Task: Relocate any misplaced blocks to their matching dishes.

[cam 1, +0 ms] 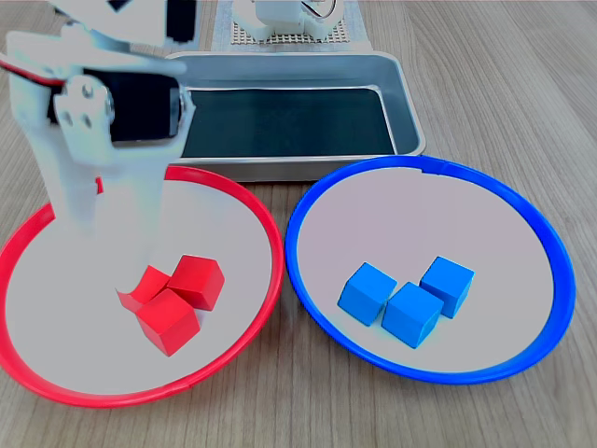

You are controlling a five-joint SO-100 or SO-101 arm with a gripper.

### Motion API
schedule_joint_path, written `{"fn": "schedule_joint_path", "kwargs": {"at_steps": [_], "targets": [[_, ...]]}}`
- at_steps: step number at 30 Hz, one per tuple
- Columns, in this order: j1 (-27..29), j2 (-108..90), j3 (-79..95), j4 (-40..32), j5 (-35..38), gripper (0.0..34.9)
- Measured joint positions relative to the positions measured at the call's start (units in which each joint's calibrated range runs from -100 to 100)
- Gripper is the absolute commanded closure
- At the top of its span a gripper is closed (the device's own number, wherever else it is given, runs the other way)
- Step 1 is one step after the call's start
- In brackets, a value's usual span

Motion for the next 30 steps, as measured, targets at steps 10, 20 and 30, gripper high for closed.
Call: {"fn": "schedule_joint_path", "kwargs": {"at_steps": [10,20,30], "targets": [[-6.37,-29.07,32.49,-7.91,-4.44,34.6],[-16.64,-62.92,66.61,-11.99,-13.19,34.6],[-18.41,-85.59,85.30,-17.70,-21.00,34.6]]}}
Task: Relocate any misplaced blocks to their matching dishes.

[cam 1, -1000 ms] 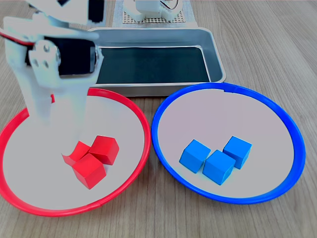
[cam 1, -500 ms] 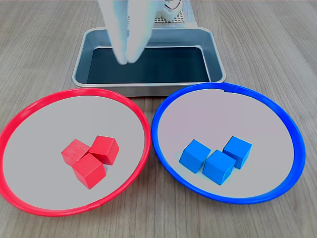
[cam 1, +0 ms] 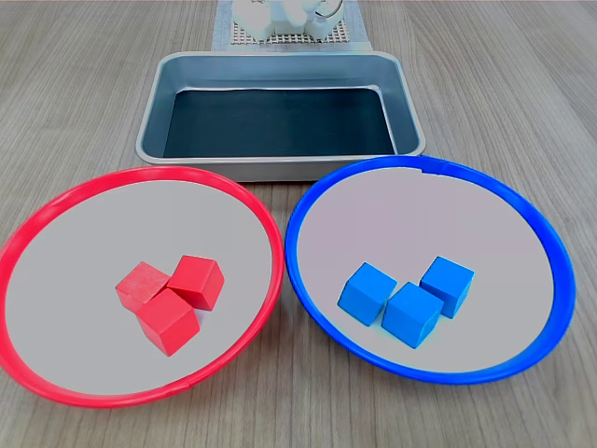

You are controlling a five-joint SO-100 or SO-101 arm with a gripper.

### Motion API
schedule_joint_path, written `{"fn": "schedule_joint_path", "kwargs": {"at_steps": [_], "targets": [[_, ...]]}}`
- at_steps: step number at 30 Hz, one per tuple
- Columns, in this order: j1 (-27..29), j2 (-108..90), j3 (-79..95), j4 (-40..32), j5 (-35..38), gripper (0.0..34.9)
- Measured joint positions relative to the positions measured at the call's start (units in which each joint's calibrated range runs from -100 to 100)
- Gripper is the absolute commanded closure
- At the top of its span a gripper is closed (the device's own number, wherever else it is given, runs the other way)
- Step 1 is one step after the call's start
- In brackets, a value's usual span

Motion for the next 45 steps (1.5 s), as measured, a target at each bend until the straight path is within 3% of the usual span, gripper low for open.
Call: {"fn": "schedule_joint_path", "kwargs": {"at_steps": [3,8,15,20,45], "targets": [[-0.09,-7.33,6.53,-4.89,-5.37,34.6],[-0.09,-17.22,14.25,-5.79,-11.38,34.6],[-2.12,-39.47,22.50,8.48,-17.39,34.6],[-1.50,-45.01,27.40,15.17,-18.41,34.6],[2.74,-45.87,38.20,14.36,-19.39,34.6]]}}
